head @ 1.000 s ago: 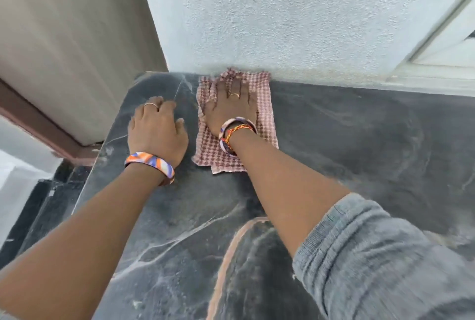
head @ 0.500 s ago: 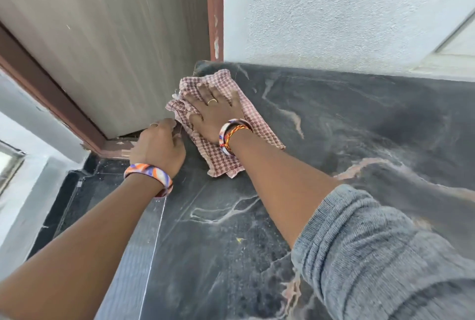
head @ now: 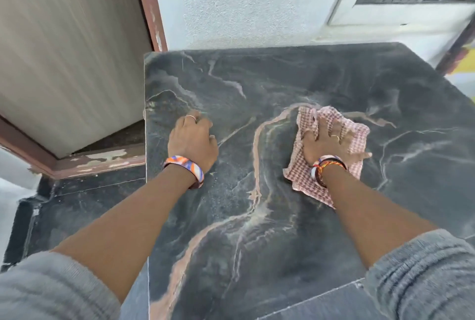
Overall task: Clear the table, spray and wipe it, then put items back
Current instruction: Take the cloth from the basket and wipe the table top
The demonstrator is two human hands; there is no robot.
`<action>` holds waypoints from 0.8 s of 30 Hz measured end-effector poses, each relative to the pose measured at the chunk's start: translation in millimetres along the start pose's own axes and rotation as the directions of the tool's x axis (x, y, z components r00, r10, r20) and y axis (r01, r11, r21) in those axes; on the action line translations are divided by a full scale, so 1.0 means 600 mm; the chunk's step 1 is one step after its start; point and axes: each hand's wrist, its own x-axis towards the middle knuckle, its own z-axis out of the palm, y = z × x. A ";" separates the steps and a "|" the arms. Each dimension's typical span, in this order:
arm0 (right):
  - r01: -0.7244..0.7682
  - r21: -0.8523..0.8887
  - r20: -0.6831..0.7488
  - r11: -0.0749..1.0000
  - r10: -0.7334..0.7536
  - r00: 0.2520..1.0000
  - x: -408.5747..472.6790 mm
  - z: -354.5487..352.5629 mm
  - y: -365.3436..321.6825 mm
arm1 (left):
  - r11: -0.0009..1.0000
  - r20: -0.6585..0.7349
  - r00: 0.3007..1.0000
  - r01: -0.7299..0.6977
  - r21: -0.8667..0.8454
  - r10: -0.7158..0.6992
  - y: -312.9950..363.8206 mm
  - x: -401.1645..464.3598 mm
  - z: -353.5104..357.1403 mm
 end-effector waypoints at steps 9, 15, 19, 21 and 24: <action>0.321 -0.054 -0.022 0.946 -0.322 0.946 -0.106 0.031 -0.070 | 0.989 -0.114 0.982 0.150 0.000 -0.149 -0.045 -0.056 -0.009; 0.777 -0.020 0.019 0.629 -0.777 0.630 -0.270 0.074 -0.156 | 0.987 -0.162 0.974 0.158 -0.029 -0.161 -0.074 -0.120 -0.018; 0.880 0.004 0.066 0.476 -0.878 0.474 -0.359 0.086 -0.133 | 0.977 -0.199 0.957 0.215 -0.004 -0.212 -0.085 -0.198 -0.027; 0.912 0.002 0.097 0.411 -0.908 0.409 -0.402 0.088 -0.109 | 0.975 -0.187 0.959 0.220 0.027 -0.211 -0.090 -0.242 -0.031; 0.940 -0.004 0.123 0.340 -0.933 0.338 -0.447 0.091 -0.074 | 0.977 -0.192 0.962 0.206 0.058 -0.192 -0.097 -0.296 -0.035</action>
